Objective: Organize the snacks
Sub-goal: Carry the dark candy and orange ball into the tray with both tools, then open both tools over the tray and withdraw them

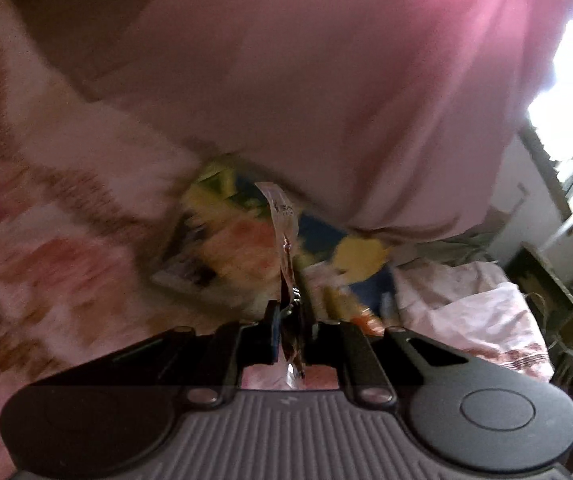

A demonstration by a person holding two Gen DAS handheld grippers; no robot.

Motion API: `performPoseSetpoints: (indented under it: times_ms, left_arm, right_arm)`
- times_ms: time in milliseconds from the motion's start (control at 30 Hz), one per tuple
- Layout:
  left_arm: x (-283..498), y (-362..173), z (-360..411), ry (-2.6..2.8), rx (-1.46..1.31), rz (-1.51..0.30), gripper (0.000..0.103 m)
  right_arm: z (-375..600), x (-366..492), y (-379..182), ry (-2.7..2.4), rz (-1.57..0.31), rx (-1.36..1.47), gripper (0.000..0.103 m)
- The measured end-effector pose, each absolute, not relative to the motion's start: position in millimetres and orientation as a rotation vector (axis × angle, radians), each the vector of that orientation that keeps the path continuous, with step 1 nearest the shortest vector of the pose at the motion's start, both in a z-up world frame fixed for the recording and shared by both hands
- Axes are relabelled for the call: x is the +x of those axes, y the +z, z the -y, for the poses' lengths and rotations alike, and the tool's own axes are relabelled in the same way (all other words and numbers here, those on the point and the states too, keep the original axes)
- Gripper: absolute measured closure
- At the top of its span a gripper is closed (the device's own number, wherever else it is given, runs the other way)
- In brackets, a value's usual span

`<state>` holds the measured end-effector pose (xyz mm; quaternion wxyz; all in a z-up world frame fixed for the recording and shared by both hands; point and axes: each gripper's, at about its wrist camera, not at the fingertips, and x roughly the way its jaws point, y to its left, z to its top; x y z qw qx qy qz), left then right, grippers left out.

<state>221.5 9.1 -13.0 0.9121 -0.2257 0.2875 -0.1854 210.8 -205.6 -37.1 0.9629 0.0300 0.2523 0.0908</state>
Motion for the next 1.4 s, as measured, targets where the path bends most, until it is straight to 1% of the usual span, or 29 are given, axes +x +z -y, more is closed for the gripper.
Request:
performPoseSetpoints:
  times_ms: [133,267,433,600,733,933,1100,1300,1367,1400]
  left_arm:
    - [250.4,0.1,24.2,-0.436,-0.397,-0.586,0.093]
    - [284.9,3.6,55.8,-0.472,-0.349,-0.621,0.093]
    - [318.5,-1.1,87.2,-0.511,-0.344,-0.683,0.093]
    - [341.1,-14.0,114.2,-0.508,-0.299,-0.76,0.093]
    - [349.7,-24.6,124.8,-0.479,-0.276,-0.808,0.093]
    - [358.9,-26.3,133.4,-0.438,-0.244,-0.83,0.092]
    - [360.2,-23.6,143.7,-0.402,-0.182,-0.844,0.091]
    - [358.0,-23.7,150.3,-0.376,-0.157,-0.856,0.089]
    - [357.4,-23.9,152.1,-0.37,-0.143,-0.857,0.083]
    - [357.2,-24.2,152.7,-0.367,-0.14,-0.861,0.081]
  right_arm:
    - [230.1,223.6,-41.6,0.1,-0.509,0.093,0.068]
    - [256.2,235.4,-50.1,0.012,-0.519,0.164,0.068]
    - [287.9,247.0,-59.8,-0.084,-0.543,0.262,0.068]
    - [297.9,252.7,-69.8,-0.119,-0.585,0.283,0.068]
    - [295.4,254.7,-72.8,-0.115,-0.6,0.252,0.068]
    - [295.1,259.7,-75.6,-0.096,-0.616,0.252,0.067]
    - [299.7,262.1,-79.7,-0.087,-0.641,0.283,0.065]
    - [303.9,259.5,-78.6,-0.075,-0.627,0.327,0.064]
    - [304.4,258.9,-76.9,-0.074,-0.621,0.333,0.063]
    - [304.9,258.0,-75.6,-0.074,-0.617,0.336,0.061]
